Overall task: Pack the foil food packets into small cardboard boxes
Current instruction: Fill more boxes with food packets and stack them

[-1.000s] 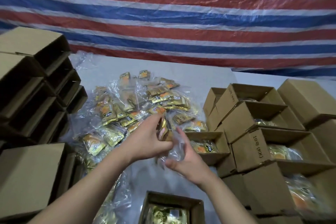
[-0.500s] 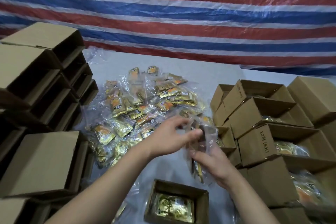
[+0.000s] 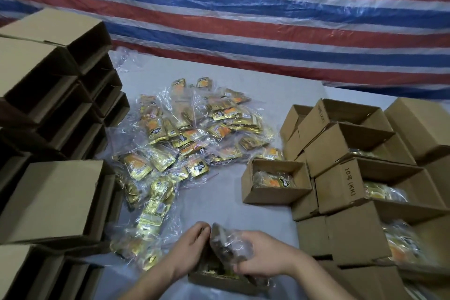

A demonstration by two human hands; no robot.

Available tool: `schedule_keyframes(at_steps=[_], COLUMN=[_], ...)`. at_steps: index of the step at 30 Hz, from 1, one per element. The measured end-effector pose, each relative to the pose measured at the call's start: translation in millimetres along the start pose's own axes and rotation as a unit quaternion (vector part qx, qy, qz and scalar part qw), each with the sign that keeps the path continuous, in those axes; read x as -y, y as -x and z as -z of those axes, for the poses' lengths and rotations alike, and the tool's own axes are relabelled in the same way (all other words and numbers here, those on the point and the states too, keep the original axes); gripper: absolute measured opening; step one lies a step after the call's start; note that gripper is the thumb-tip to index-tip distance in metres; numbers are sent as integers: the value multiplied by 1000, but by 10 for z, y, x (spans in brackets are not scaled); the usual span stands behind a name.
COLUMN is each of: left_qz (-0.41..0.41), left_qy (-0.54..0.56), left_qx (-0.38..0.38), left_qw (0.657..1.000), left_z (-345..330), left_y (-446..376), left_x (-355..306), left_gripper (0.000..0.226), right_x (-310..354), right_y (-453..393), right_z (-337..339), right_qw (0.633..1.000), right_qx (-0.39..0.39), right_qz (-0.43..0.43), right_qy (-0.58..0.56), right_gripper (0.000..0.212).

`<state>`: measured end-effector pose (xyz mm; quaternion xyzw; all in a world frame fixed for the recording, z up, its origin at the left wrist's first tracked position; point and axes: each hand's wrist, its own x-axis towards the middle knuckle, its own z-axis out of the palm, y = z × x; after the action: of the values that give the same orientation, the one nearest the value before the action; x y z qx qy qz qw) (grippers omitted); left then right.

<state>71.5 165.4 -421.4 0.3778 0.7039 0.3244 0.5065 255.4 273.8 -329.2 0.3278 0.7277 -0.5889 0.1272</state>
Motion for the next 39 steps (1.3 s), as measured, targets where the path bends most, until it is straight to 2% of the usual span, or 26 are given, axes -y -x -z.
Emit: schedule_keyframes(at_steps=[2, 4, 7, 10, 12, 14, 17, 19, 21, 24, 27, 29, 32, 35, 39], left_qz=[-14, -28, -39, -45, -48, -52, -59, -62, -67, -75, -72, -74, -84, -90, -83], left_qy=[5, 5, 8, 0, -9, -10, -6, -8, -8, -3, 1, -2, -12, -11, -10], left_qx=[-5, -10, -28, -38, -50, -60, -67, -69, -68, -67, -68, -65, -61, -59, -67], left_qw=[1000, 1000, 999, 998, 998, 997, 996, 996, 995, 995, 995, 995, 995, 994, 994], left_z=[-6, -23, -62, -84, -96, -106, -111, -107, -111, -119, -119, -118, -126, -142, -134], left_y=[-32, -62, -101, -119, -115, -103, -88, -92, -91, -87, -83, -70, -44, -24, -43], left_x=[59, 109, 165, 219, 249, 255, 265, 280, 292, 283, 263, 254, 254, 257, 251], left_gripper=[22, 22, 21, 21, 24, 25, 24, 21, 18, 18, 20, 21, 21, 21, 20], right_x=[-43, -93, -133, -256, -334, -377, -358, -303, -215, -111, -59, -85, -153, -199, -170], right_y=[-109, -250, -476, -705, -799, -807, -642, -507, -379, -251, -278, -358, -445, -483, -446], right_z=[3, 5, -94, -310, -439, -471, -381, -277, -191, -161, -223, -292, -398, -462, -421], right_qw=[990, 970, 945, 907, 888, 902, 961, 973, 972, 949, 913, 904, 906, 915, 926], right_qx=[62, 120, 160, 125, 101, 73, 23, 12, 3, -37, -7, 48, 103, 105, 76], right_qz=[-37, -84, -115, -124, -135, -141, -150, -144, -124, -104, -157, -202, -221, -225, -222], right_qy=[120, 191, 261, 383, 427, 403, 233, 177, 199, 295, 376, 374, 347, 317, 295], right_gripper=[11, 5, 20, 44, 51, 54, 61, 64, 57, 30, 34, 39, 31, 29, 40])
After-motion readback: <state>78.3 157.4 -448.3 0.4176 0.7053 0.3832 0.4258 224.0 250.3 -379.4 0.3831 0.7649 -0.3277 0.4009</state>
